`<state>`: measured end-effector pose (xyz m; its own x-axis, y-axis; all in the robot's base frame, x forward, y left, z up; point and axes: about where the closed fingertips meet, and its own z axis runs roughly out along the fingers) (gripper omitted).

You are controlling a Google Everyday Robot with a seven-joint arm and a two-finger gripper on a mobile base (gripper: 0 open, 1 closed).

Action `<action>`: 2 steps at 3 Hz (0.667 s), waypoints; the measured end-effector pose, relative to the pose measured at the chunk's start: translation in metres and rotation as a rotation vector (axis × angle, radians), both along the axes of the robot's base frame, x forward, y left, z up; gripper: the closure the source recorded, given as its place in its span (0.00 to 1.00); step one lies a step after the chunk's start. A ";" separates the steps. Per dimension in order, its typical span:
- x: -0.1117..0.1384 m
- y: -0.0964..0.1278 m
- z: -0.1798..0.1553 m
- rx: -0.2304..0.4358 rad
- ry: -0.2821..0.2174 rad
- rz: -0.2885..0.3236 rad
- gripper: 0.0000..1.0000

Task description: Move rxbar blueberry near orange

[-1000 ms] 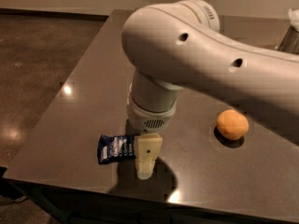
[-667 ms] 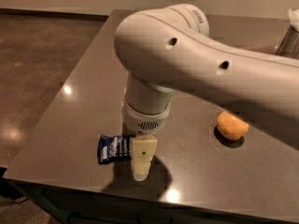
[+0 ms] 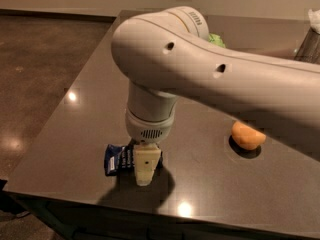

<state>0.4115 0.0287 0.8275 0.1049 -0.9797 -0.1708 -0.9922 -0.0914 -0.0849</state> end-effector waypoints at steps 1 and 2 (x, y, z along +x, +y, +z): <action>0.001 -0.002 0.009 -0.007 -0.008 -0.017 0.61; 0.005 -0.017 0.026 -0.010 -0.029 -0.058 0.85</action>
Offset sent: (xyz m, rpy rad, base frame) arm 0.0111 -0.0360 0.0440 -0.0138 -0.0497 -0.1107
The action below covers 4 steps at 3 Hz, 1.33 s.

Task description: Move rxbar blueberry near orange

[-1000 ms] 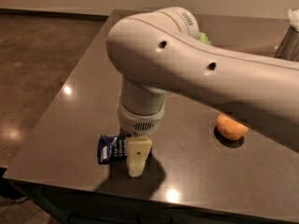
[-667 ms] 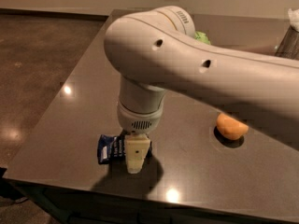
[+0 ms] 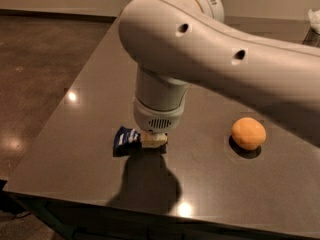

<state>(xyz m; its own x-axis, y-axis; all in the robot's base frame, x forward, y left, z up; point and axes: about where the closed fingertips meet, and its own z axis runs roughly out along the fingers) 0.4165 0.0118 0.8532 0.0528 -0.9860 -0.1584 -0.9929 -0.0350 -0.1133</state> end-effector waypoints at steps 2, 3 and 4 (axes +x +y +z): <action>0.020 -0.063 0.019 -0.025 -0.010 -0.163 1.00; 0.032 -0.088 0.024 -0.037 -0.018 -0.232 1.00; 0.047 -0.103 0.027 -0.048 -0.032 -0.271 1.00</action>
Offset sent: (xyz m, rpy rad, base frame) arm 0.0328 -0.1079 0.0279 -0.0415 -0.0060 -0.2759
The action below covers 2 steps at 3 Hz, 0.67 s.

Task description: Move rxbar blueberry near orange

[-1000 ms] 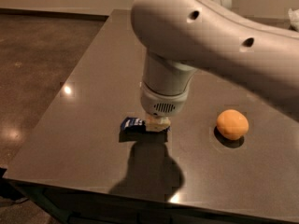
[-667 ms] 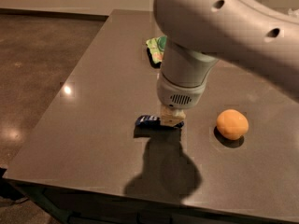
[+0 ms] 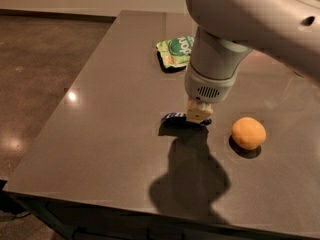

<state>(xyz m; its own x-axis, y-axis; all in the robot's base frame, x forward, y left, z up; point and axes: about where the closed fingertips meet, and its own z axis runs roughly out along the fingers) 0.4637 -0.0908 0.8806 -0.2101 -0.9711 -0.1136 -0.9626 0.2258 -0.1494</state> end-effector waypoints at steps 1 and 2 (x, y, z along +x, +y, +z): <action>0.010 -0.007 -0.002 -0.010 -0.002 -0.015 1.00; 0.018 -0.016 -0.007 -0.014 0.004 -0.035 1.00</action>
Offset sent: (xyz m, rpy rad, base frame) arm 0.0268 -0.0273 -0.0144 -0.0198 0.0186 -0.0604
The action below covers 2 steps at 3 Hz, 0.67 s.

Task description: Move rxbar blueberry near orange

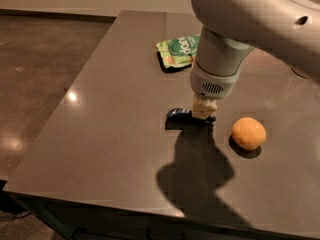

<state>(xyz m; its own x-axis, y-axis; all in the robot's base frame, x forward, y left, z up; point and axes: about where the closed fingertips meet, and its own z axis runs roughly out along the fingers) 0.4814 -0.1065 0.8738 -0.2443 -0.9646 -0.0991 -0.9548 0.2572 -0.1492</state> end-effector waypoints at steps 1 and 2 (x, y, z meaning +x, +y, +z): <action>0.006 -0.010 -0.004 0.003 0.007 -0.028 0.82; 0.011 -0.020 -0.003 0.009 0.006 -0.062 0.60</action>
Offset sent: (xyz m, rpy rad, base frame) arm 0.0182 -0.0337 -0.0016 0.0172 0.0080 -0.1059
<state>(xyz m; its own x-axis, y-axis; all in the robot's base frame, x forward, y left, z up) 0.4925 -0.1264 0.8709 -0.3037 -0.9468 -0.1060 -0.9380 0.3167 -0.1412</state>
